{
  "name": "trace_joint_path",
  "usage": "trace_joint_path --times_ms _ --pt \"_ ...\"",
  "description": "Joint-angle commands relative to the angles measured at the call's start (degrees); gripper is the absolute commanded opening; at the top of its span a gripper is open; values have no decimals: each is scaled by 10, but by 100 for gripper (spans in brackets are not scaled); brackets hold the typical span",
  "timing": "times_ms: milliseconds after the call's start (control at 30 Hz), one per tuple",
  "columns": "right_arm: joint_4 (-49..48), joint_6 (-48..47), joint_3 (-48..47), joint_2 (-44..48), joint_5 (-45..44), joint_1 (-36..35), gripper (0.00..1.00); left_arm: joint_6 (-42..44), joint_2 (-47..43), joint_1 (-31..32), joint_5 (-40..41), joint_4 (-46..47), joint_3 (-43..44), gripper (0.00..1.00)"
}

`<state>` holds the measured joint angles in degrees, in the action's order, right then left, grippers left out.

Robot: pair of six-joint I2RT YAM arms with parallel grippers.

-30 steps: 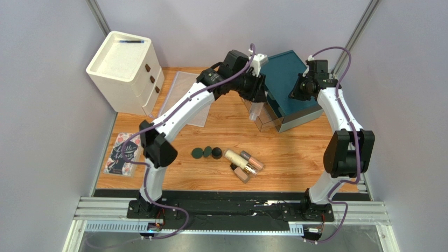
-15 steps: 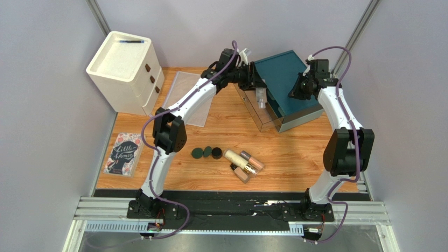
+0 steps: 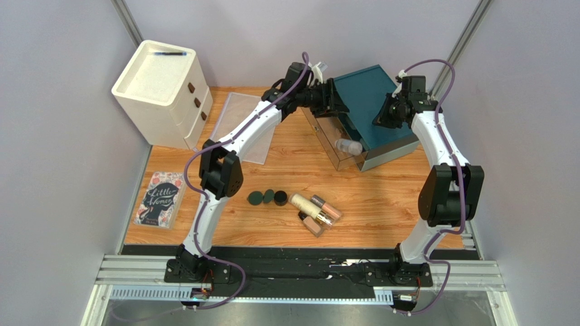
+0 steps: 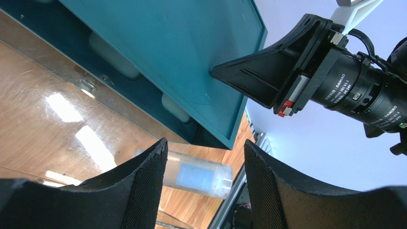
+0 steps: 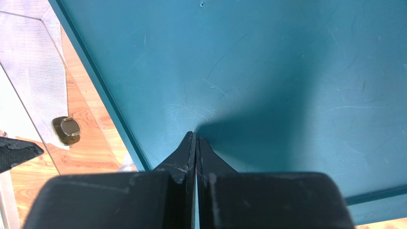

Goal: Organize the makeup

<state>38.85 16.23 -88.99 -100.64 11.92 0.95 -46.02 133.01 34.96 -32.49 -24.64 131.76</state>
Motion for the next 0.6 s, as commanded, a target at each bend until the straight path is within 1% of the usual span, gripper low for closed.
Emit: trace_joint_path --times_ms 0,133,200,300,400,433,500,533,567 --pt "95 -21 36 -48 -36 4 0 29 -46 -7 1 -2 6 65" --pt "93 -21 38 -48 -35 4 0 106 -87 -6 0 -38 -16 65" --pt "93 -21 38 -47 -36 5 0 137 -130 -6 6 -57 -62 65" --pt "92 -19 38 -47 -35 5 0 218 -191 -5 23 -94 -124 64" --pt "92 -19 38 -47 -35 5 0 262 -243 -2 37 -136 -180 64" --pt "91 -20 39 -48 -34 5 0 293 -267 3 47 -147 -193 64" --pt "92 -19 39 -48 -33 5 0 335 -288 19 65 -181 -237 64" --pt "90 -20 39 -47 -33 5 0 343 -297 24 88 -193 -252 64" --pt "91 -20 40 -48 -33 5 0 350 -312 29 95 -206 -287 64"
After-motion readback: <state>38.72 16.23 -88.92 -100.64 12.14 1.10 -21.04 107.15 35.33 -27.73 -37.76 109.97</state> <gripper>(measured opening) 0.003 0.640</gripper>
